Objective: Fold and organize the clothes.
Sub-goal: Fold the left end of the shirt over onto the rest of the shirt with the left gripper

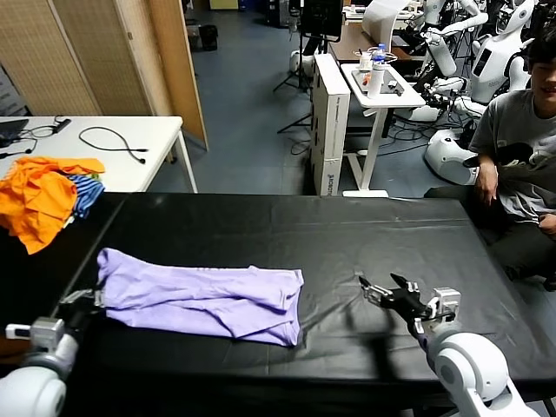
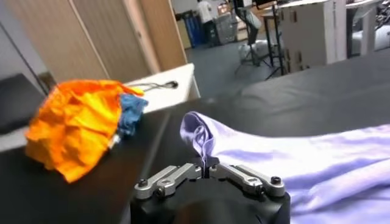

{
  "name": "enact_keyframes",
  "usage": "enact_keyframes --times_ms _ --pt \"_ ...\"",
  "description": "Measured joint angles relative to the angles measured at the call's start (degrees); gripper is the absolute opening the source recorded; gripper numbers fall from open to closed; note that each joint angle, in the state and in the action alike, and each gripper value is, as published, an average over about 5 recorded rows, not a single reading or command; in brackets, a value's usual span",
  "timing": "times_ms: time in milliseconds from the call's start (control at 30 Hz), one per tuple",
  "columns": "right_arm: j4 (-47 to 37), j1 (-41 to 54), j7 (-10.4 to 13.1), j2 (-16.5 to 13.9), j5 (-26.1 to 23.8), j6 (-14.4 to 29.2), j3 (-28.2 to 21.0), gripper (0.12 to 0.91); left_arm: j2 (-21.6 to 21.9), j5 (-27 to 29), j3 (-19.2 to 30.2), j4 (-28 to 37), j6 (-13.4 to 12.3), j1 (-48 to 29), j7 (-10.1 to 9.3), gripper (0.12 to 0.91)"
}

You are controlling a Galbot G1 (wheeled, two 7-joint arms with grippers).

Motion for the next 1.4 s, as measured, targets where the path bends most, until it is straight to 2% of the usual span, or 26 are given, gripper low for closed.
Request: enact_keyframes --times_ms 167,333,567,800,1133,1400 --pt "0.80 -1.26 -0.01 0.12 -0.52 0.41 1.19 0.907 -4.01 -4.60 5.46 -6.28 2.34 -0.40 -1.63 0.168" --pt "1.34 -3.13 -0.47 0.27 -1.87 1.61 2.70 0.907 -7.98 -5.96 11.97 -10.77 3.44 -1.38 -2.47 0.168" --pt "1.96 -5.37 -0.59 0.79 -2.86 1.92 4.01 0.907 -12.21 -5.22 20.58 -11.46 4.16 -2.92 -3.50 0.168" --pt "2.16 -5.69 -0.58 1.04 -3.43 1.80 3.70 0.907 -16.21 -2.87 27.84 -10.10 4.16 -4.09 -3.60 0.168" --pt "2.06 -5.89 -0.58 1.18 -3.82 1.71 3.32 0.907 -19.59 -2.19 32.09 -8.09 4.18 -6.07 -3.69 0.168" --pt "1.93 -5.57 -0.67 1.16 -4.12 1.76 2.91 0.907 -21.02 1.04 33.82 -5.46 2.41 -6.05 -3.46 0.168"
